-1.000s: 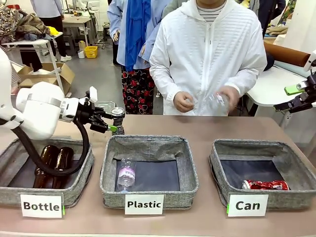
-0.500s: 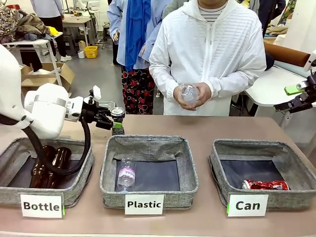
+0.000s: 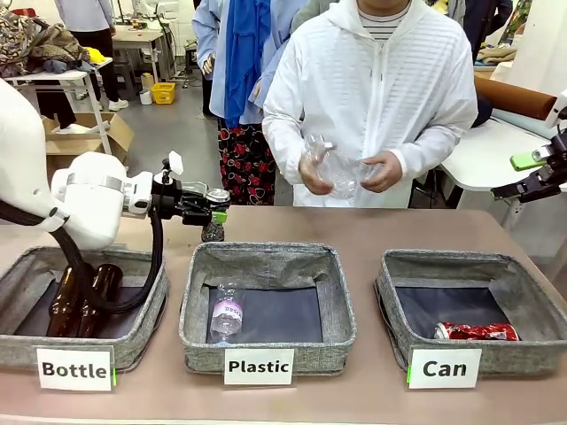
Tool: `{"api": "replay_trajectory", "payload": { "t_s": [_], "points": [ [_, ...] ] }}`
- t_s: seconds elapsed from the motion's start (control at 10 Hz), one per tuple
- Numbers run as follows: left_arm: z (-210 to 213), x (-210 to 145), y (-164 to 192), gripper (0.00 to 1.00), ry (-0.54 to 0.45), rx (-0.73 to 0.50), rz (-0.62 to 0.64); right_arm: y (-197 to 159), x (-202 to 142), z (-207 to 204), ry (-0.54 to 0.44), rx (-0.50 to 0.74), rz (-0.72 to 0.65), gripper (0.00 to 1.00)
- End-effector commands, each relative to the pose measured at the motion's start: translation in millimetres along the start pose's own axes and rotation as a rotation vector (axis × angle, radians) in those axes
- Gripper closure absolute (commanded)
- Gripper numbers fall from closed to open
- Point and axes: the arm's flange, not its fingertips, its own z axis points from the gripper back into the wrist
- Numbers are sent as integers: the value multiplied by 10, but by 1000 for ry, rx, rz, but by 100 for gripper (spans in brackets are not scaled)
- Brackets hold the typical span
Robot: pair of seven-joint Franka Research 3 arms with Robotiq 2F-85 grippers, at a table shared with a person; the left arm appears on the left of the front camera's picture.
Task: Sort the can waste into the basket.
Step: Pick up the can waste from the table and place it in the right Fabric basket.
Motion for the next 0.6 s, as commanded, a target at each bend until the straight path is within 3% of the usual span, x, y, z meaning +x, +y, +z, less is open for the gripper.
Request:
{"api": "replay_trajectory", "payload": {
  "t_s": [0.0, 0.1, 0.2, 0.3, 0.5],
  "points": [
    [-10, -1, 31, 100, -13, -56, 7, 14, -9, 18, 4, -6, 19, 0],
    [-13, -8, 14, 86, -13, -75, 12, 14, -9, 18, 4, -6, 19, 0],
    [55, 31, 24, 96, -12, -61, 7, 14, -9, 18, 4, -6, 19, 0],
    [379, 181, 22, 100, -14, -16, -4, 14, -9, 18, 4, -6, 19, 0],
    [1502, 486, -153, 100, -7, 27, -17, 14, -9, 18, 4, -6, 19, 0]
  ]
}}
